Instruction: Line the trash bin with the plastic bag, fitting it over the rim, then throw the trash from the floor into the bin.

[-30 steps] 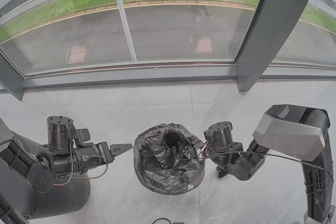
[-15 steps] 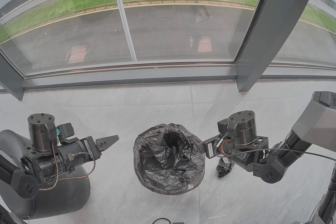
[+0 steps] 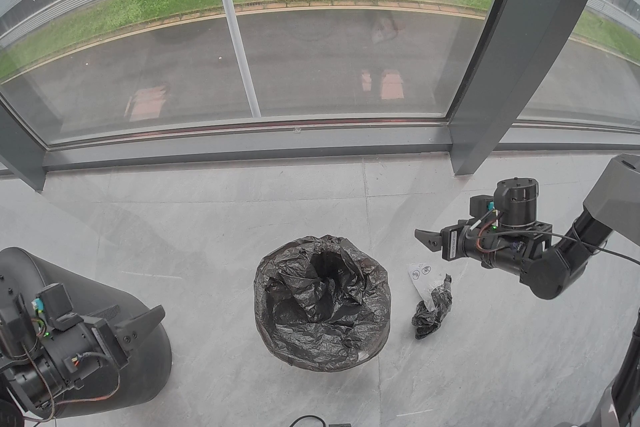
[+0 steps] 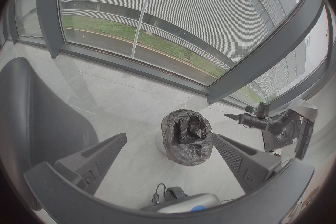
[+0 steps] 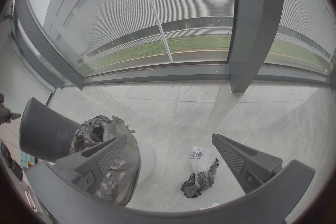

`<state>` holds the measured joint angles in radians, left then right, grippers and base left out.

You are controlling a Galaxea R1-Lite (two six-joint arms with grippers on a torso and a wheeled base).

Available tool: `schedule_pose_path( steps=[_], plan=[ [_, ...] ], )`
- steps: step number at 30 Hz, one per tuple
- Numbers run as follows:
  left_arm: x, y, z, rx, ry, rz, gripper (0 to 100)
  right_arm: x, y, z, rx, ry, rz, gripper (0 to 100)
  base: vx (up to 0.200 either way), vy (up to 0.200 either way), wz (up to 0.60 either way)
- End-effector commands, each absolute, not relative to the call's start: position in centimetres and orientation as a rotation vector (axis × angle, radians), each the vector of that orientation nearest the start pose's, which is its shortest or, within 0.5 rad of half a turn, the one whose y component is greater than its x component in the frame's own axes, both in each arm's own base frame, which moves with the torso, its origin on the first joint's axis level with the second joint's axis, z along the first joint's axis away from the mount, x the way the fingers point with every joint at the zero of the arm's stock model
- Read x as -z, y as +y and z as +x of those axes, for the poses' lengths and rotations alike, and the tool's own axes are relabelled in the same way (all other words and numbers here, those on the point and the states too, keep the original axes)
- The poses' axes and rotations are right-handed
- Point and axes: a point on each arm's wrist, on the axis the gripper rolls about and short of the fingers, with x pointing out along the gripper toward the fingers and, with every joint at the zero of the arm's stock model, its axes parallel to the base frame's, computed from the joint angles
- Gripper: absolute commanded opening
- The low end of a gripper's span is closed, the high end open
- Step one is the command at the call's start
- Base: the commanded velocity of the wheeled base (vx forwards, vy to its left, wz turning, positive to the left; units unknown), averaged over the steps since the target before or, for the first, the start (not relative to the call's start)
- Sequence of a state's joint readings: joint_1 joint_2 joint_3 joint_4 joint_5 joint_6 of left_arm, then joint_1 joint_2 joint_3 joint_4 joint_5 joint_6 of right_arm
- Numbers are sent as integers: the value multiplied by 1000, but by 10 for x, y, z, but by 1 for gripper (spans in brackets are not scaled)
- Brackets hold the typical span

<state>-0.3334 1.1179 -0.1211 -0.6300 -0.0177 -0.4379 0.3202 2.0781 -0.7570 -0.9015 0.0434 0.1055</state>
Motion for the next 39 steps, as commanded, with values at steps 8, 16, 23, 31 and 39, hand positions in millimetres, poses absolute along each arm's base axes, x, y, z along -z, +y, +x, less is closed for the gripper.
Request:
schedule_pose_path(
  steps=[8, 16, 23, 31, 39],
  plan=[
    [-121, -15, 40, 284, 344, -394, 100, -17, 113, 476, -201, 621, 68, 100, 0, 0, 0],
    [-117, -12, 32, 289, 329, -396, 100, 7, 107, 497, -178, 694, 43, 100, 0, 0, 0],
    [-110, -8, 21, 290, 322, -398, 100, 13, 103, 501, -234, 763, 25, 100, 0, 0, 0],
    [-102, -2, 4, 295, 299, -402, 100, 29, 108, 513, -247, 866, 35, 100, 0, 0, 0],
    [-101, -2, 4, 297, 312, -398, 100, 77, 103, 488, -218, 1188, 12, 100, 0, 0, 0]
  ],
)
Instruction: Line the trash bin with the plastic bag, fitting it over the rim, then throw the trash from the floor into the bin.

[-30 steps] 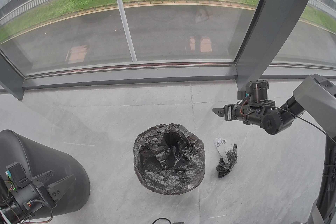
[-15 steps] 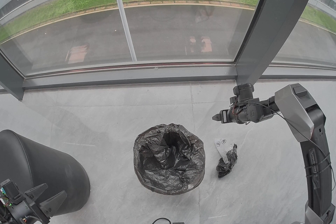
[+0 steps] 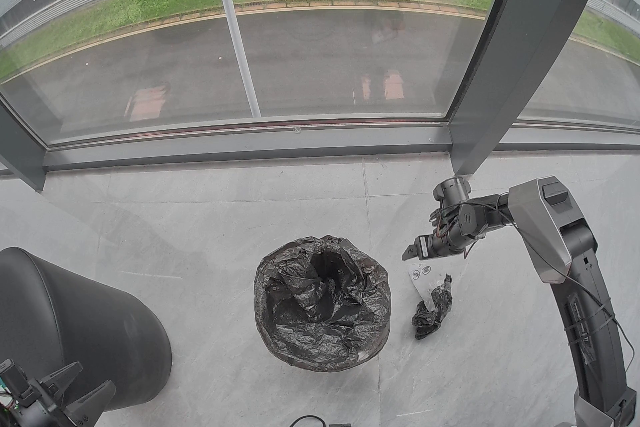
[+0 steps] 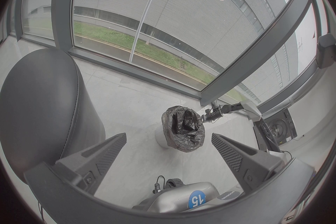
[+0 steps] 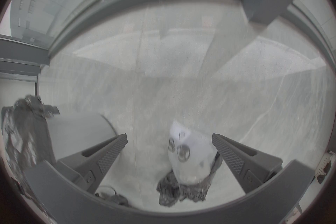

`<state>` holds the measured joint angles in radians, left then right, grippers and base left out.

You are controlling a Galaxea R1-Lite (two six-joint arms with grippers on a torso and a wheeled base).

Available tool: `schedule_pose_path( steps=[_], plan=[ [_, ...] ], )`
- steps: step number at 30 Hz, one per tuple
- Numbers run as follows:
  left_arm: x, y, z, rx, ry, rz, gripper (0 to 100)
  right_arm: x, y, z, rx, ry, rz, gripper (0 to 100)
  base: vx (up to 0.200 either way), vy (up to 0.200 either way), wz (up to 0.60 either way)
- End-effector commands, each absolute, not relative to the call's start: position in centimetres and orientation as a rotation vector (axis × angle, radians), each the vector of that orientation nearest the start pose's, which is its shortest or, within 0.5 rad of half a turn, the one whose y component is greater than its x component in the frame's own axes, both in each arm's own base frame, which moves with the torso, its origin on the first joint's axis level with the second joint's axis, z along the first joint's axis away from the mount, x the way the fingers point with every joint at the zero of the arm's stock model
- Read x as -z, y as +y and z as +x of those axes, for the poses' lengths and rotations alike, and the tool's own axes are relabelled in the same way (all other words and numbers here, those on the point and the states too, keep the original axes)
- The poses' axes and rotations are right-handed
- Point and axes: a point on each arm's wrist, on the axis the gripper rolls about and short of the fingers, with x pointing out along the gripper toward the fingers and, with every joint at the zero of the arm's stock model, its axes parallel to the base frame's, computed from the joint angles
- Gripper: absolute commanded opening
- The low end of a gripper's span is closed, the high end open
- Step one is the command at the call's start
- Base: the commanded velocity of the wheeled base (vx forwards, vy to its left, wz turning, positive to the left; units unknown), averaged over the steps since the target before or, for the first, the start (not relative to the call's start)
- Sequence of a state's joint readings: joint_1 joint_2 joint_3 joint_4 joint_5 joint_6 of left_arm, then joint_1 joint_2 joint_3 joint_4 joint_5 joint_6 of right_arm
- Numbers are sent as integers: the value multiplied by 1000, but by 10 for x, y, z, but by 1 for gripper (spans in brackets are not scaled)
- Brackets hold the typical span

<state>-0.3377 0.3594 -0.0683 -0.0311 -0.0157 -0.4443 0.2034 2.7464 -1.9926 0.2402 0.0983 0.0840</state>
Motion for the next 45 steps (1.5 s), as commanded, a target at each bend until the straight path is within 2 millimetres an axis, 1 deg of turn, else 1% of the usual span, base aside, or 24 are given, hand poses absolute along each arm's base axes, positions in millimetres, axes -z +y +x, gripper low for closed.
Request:
schedule_pose_path(
  steps=[1, 5, 7, 10, 13, 17, 23, 26, 29, 30, 31, 33, 34, 36, 37, 38, 44, 45],
  plan=[
    [-101, -2, 4, 297, 312, -398, 100, 89, 101, 482, -208, 1253, 8, 100, 0, 0, 0],
    [-101, -2, 4, 309, 312, -400, 100, 122, 96, 463, -171, 1443, 1, 100, 0, 0, 0],
    [-101, -2, 4, 317, 314, -402, 100, 131, 95, 457, -155, 1505, 6, 100, 0, 0, 0],
    [-100, -2, 3, 326, 320, -402, 100, 142, 92, 451, -131, 1552, 9, 100, 0, 0, 0],
    [-100, -2, 3, 329, 321, -403, 100, 146, 87, 451, -116, 1561, 18, 100, 0, 0, 0],
    [-99, -2, 3, 329, 322, -402, 100, 146, 81, 452, -104, 1559, 28, 100, 0, 0, 0],
    [-99, -2, 3, 329, 322, -402, 100, 143, 80, 450, -83, 1589, 42, 100, 0, 0, 0],
    [-99, -2, 3, 330, 319, -403, 100, 148, 80, 445, -79, 1628, 34, 100, 0, 0, 0],
    [-98, -2, 2, 332, 309, -405, 100, 164, 80, 438, -56, 1671, 9, 100, 0, 0, 0],
    [-98, -2, 2, 332, 309, -405, 100, 164, 80, 438, -56, 1671, 9, 100, 0, 0, 0],
    [-98, -2, 2, 333, 307, -405, 100, 178, 78, 433, -27, 1699, -19, 100, 0, 0, 0],
    [-98, -2, 2, 333, 307, -405, 100, 189, 77, 426, -12, 1747, -27, 100, 0, 0, 0],
    [-98, -2, 2, 333, 307, -405, 100, 192, 76, 422, -5, 1775, -28, 0, 0, 0, 0],
    [-98, -2, 2, 334, 309, -405, 100, 201, 74, 412, 6, 1857, -30, 0, 0, 0, 0],
    [-98, -2, 2, 334, 309, -405, 100, 201, 74, 412, 6, 1857, -30, 0, 0, 0, 0],
    [-98, -2, 2, 334, 309, -405, 100, 205, 72, 404, 18, 1927, -38, 0, 0, 0, 0],
    [-98, -2, 1, 359, 311, -407, 100, 204, 69, 403, 27, 1946, -31, 0, 0, 0, 0],
    [-98, -2, 1, 360, 308, -408, 100, 197, 70, 406, 38, 1932, -20, 0, 0, 0, 0]
  ],
)
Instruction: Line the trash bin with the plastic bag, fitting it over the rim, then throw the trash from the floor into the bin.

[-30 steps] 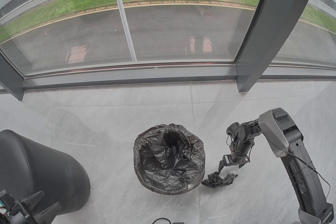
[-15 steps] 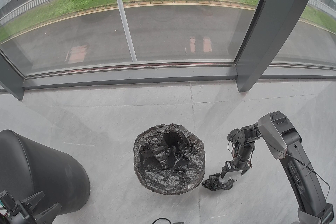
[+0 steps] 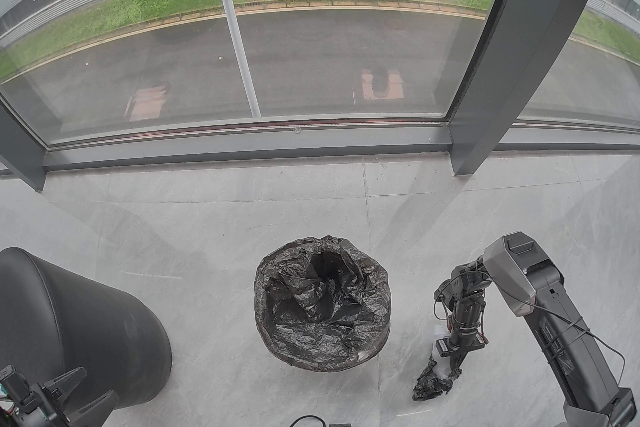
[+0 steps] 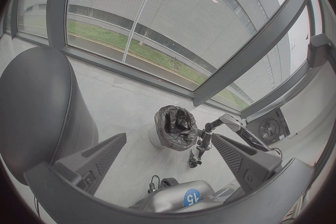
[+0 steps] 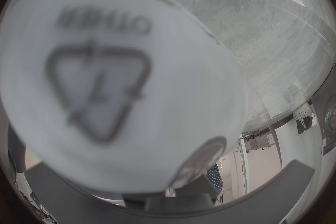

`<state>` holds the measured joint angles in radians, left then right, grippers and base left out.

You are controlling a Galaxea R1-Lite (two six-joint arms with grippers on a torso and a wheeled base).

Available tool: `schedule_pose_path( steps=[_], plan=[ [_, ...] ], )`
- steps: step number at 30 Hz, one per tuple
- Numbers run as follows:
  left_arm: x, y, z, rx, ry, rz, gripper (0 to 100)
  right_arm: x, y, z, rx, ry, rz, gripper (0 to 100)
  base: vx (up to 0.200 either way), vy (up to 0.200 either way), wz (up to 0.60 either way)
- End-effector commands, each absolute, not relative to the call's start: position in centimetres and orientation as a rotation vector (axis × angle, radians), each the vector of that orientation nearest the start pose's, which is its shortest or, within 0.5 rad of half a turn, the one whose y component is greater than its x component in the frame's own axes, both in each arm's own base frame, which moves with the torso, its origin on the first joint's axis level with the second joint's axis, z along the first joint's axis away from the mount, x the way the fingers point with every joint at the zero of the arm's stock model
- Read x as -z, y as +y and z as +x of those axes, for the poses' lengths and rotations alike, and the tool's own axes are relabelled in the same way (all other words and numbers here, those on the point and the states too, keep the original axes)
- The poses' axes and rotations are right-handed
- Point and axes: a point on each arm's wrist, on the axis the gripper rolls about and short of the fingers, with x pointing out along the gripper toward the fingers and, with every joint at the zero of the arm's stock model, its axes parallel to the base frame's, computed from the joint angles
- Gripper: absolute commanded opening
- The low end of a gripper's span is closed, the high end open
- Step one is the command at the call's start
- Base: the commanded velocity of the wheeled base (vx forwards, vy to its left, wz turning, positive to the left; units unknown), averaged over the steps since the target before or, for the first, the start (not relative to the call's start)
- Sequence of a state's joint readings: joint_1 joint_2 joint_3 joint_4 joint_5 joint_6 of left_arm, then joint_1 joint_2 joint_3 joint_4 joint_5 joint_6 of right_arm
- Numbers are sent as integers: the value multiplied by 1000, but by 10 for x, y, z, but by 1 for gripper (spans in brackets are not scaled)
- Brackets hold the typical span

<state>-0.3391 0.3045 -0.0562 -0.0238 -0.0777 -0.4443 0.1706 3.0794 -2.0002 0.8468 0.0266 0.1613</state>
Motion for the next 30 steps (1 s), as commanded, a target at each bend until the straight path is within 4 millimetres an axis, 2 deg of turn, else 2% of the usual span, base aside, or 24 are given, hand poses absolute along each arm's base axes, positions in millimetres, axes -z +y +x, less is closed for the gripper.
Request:
schedule_pose_path(
  steps=[1, 8, 12, 13, 14, 15, 16, 17, 18, 19, 20, 21, 27, 29, 30],
  plan=[
    [-98, -2, 0, 360, 305, -408, 100, 192, 70, 408, 44, 1922, -13, 0, 0, 0, 0],
    [-98, -2, 0, 361, 297, -410, 100, 148, 73, 425, 46, 1822, 17, 0, 0, 0, 0],
    [-97, -2, -1, 360, 297, -411, 100, 109, 74, 433, 38, 1772, 26, 0, 0, 0, 0],
    [-97, -2, -1, 360, 297, -411, 100, 109, 74, 433, 38, 1772, 26, 0, 0, 0, 0],
    [-96, -1, -2, 363, 285, -411, 100, 89, 75, 437, 29, 1732, 32, 0, 0, 0, 0],
    [-96, -1, -3, 365, 279, -412, 100, 79, 75, 439, 27, 1711, 35, 0, 0, 0, 0],
    [-97, -1, -3, 367, 270, -414, 100, 71, 76, 440, 23, 1694, 36, 0, 0, 0, 0],
    [-97, -1, -3, 367, 270, -414, 100, 71, 76, 440, 23, 1694, 36, 0, 0, 0, 0],
    [-98, 0, -5, 368, 254, -416, 100, 40, 75, 442, 21, 1646, 46, 0, 0, 0, 0],
    [-99, 0, -5, 361, 249, -416, 100, 23, 74, 442, 17, 1620, 49, 0, 0, 0, 0],
    [-99, 0, -5, 361, 249, -416, 100, 21, 74, 441, 17, 1618, 50, 0, 0, 0, 0],
    [-100, 0, -5, 348, 246, -413, 100, -8, 73, 441, 12, 1567, 60, 0, 0, 0, 0],
    [-110, 6, -17, 306, 102, -325, 100, -102, 58, 432, -16, 1349, 114, 0, 0, 0, 0],
    [-112, 7, -22, 289, 77, -285, 100, -121, 58, 427, -36, 1309, 129, 0, 0, 0, 0],
    [-114, 8, -26, 245, 61, -239, 100, -145, 58, 419, -57, 1264, 139, 0, 0, 0, 0]
  ],
)
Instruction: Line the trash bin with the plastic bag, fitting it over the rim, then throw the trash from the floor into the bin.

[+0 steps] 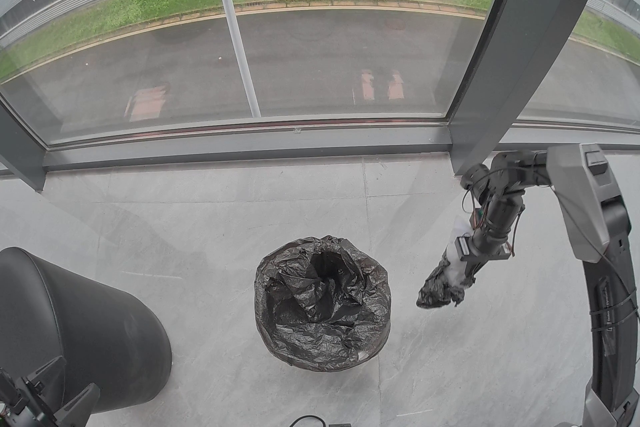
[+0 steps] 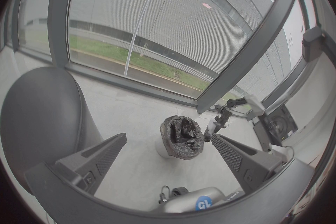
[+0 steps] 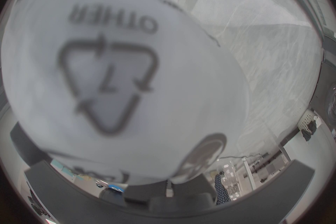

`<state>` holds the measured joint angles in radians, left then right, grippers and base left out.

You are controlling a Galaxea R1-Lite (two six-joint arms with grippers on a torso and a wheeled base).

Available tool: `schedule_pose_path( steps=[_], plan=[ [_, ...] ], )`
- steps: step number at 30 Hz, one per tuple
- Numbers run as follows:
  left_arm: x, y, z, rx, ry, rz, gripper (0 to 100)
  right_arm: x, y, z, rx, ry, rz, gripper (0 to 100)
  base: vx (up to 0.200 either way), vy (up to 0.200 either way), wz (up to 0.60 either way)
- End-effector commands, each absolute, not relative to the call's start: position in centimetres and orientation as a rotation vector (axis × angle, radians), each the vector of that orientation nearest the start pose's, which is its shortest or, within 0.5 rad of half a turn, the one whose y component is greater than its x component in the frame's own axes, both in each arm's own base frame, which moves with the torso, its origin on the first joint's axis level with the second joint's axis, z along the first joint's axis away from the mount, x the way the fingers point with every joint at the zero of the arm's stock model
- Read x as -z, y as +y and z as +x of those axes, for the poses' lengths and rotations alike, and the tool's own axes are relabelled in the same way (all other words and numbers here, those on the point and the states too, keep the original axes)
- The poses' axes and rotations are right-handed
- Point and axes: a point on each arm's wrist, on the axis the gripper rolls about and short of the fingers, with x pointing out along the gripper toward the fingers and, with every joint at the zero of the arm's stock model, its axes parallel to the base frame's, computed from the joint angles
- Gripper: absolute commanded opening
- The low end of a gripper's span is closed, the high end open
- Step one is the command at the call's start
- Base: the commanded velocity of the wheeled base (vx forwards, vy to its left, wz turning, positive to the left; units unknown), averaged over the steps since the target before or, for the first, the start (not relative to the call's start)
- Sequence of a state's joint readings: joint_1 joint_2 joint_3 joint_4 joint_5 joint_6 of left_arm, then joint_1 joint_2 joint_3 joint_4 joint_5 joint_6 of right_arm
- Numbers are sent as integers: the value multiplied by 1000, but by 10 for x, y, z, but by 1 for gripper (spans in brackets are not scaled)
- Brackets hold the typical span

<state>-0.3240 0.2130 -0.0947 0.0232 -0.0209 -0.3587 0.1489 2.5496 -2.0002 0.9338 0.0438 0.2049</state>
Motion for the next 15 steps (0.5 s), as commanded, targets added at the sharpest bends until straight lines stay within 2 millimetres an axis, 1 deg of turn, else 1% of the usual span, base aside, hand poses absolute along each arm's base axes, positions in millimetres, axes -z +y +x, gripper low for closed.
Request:
schedule_pose_path(
  steps=[1, 2, 3, 4, 5, 6, 8, 11, 12, 13, 15],
  plan=[
    [-113, 8, -26, 221, 57, -221, 100, -156, 58, 415, -65, 1240, 142, 0, 0, 0, 0],
    [-113, 8, -26, 221, 57, -221, 100, -156, 58, 415, -65, 1240, 142, 0, 0, 0, 0],
    [-114, 9, -26, 191, 50, -181, 100, -175, 63, 406, -86, 1197, 131, 0, 0, 0, 0],
    [-114, 9, -26, 173, 49, -161, 100, -184, 69, 401, -101, 1175, 122, 0, 0, 0, 0],
    [-114, 9, -26, 172, 48, -158, 100, -185, 71, 400, -104, 1173, 120, 0, 0, 0, 0],
    [-113, 8, -25, 144, 50, -120, 100, -202, 82, 390, -137, 1135, 108, 0, 0, 0, 0],
    [-113, 7, -25, 121, 48, -85, 100, -216, 95, 379, -178, 1101, 88, 0, 0, 0, 0],
    [-113, 6, -25, 76, 44, -25, 100, -234, 123, 360, -262, 1059, 42, 0, 0, 0, 0],
    [-113, 6, -25, 75, 44, -24, 100, -235, 125, 358, -268, 1059, 39, 0, 0, 0, 0],
    [-111, 5, -25, 43, 49, 7, 100, -241, 147, 343, -328, 1062, -10, 0, 0, 0, 0],
    [-108, 5, -25, 16, 58, 29, 100, -242, 168, 328, -379, 1076, -106, 0, 0, 0, 0]
  ],
)
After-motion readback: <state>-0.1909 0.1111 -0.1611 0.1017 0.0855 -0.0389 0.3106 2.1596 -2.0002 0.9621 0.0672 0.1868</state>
